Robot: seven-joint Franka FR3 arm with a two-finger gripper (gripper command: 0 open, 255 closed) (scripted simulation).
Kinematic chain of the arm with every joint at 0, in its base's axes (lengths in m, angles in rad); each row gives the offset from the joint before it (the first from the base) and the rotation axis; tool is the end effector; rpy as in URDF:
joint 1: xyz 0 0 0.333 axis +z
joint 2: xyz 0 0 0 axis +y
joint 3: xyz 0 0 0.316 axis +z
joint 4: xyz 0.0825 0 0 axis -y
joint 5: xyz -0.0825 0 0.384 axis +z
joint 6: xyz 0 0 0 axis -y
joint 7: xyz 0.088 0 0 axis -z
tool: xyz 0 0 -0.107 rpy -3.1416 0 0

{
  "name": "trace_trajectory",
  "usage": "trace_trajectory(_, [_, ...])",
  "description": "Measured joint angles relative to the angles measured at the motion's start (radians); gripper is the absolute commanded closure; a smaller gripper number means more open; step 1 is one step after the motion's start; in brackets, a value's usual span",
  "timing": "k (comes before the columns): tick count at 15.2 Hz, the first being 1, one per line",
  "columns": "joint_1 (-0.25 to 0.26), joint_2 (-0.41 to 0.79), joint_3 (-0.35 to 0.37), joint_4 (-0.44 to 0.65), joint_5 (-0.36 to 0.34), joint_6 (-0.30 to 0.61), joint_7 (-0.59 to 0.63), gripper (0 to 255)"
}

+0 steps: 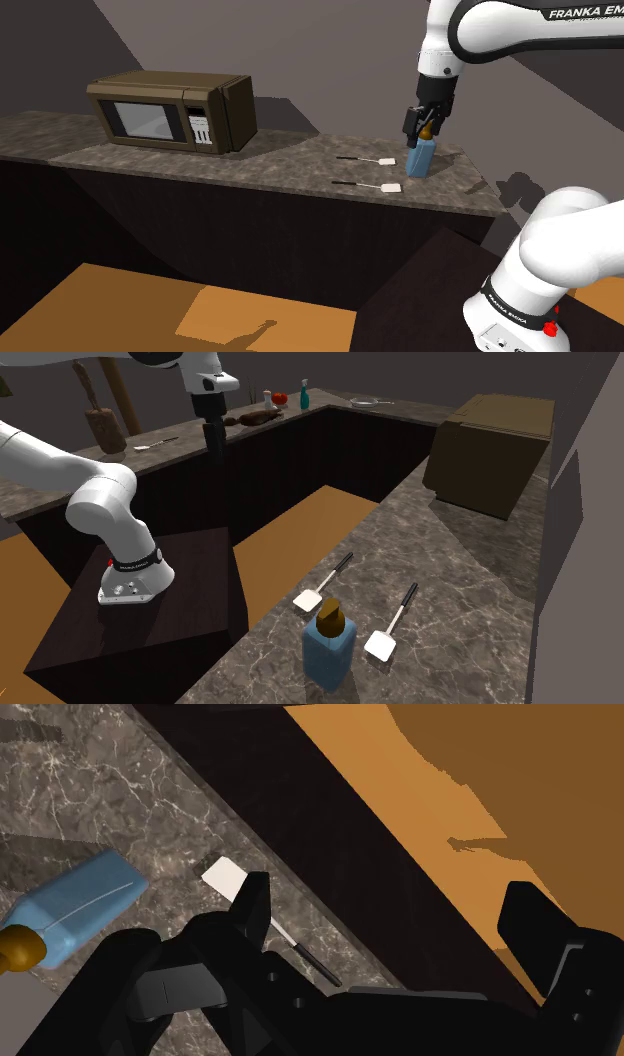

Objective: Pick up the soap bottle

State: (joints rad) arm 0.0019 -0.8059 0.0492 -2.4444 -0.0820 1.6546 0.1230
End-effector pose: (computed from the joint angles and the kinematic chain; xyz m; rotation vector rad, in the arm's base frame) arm 0.3075 0.0111 0.5624 3.0232 -0.1218 0.0373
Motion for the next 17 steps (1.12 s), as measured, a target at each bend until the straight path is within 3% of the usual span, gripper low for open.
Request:
trace_trajectory(2, [-0.004, 0.007, -0.012, 0.002, -0.007, 0.005, -0.013, 0])
trace_trajectory(9, [-0.051, 0.129, -0.164, 0.049, -0.081, 0.082, -0.180, 0])
trace_trajectory(17, [-0.082, 0.344, -0.338, 0.191, -0.114, 0.157, -0.392, 0])
